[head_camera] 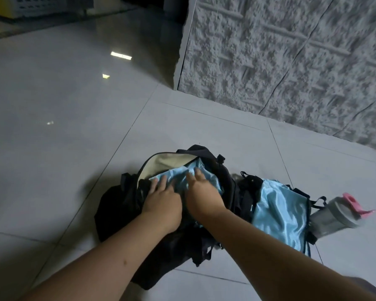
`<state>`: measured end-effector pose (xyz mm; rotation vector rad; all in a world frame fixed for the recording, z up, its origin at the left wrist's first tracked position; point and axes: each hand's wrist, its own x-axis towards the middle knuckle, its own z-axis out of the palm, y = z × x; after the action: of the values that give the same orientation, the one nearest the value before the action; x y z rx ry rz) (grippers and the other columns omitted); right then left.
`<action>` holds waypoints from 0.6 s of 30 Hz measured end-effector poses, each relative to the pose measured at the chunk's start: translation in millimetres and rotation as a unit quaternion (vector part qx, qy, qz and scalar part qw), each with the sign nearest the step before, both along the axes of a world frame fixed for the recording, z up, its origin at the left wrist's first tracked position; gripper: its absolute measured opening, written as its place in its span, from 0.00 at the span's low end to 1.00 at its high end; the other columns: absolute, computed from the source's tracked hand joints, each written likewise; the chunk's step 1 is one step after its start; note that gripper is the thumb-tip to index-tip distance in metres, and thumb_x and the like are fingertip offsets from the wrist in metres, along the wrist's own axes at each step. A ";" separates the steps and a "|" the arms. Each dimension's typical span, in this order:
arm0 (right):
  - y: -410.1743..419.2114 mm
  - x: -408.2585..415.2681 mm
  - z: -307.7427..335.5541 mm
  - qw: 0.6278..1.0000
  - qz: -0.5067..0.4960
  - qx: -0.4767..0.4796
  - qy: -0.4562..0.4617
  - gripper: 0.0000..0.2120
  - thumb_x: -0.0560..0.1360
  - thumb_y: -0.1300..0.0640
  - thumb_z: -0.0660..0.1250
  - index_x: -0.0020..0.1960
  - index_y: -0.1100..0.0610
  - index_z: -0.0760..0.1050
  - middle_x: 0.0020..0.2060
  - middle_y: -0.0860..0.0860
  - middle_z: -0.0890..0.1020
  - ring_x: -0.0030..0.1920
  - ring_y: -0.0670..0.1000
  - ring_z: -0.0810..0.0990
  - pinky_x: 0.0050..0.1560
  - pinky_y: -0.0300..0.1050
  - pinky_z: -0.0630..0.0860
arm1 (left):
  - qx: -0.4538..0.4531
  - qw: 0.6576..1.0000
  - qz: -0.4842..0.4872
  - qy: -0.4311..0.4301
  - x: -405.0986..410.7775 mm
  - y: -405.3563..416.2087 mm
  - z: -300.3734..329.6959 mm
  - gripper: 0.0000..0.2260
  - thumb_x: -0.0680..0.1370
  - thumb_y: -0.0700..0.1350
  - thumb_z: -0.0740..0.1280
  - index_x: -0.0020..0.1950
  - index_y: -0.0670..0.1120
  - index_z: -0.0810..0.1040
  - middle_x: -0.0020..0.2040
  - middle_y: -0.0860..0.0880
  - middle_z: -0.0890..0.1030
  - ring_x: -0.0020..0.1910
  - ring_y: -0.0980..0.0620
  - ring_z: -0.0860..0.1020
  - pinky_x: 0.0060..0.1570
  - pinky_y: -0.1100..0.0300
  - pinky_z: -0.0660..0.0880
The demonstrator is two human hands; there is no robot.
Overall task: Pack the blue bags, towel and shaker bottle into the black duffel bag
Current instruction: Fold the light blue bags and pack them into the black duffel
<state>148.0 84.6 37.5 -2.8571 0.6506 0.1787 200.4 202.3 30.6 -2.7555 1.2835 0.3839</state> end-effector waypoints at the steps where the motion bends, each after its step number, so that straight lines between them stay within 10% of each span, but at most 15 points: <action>1: 0.4 1.4 -6.2 0.999 -0.018 0.020 0.030 0.31 0.83 0.59 0.57 0.83 0.58 0.51 0.83 0.60 0.50 0.83 0.58 0.49 0.79 0.55 0.60 | 0.011 1.000 0.005 0.013 0.4 1.3 -4.2 0.25 0.80 0.46 0.59 0.79 0.47 0.67 0.84 0.44 0.49 0.83 0.40 0.41 0.80 0.41 0.40; 9: -1.1 8.1 -31.2 0.983 0.009 0.036 0.182 0.27 0.85 0.53 0.48 0.83 0.43 0.47 0.82 0.54 0.33 0.81 0.66 0.36 0.73 0.69 0.66 | -0.012 0.988 0.078 0.135 7.5 8.5 -38.7 0.40 0.79 0.44 0.61 0.82 0.60 0.38 0.82 0.53 0.32 0.80 0.41 0.29 0.80 0.39 0.48; 18: 3.7 8.8 -9.5 0.977 0.035 0.065 0.201 0.26 0.87 0.50 0.52 0.84 0.47 0.50 0.83 0.55 0.41 0.80 0.64 0.57 0.75 0.63 0.65 | 0.024 0.983 0.105 0.148 6.7 7.3 -48.2 0.42 0.78 0.39 0.60 0.81 0.62 0.37 0.81 0.52 0.28 0.77 0.30 0.29 0.76 0.34 0.54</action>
<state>156.8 88.3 28.1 -2.7346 0.5795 0.7957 207.1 209.6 -17.6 -2.8820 1.0143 0.8568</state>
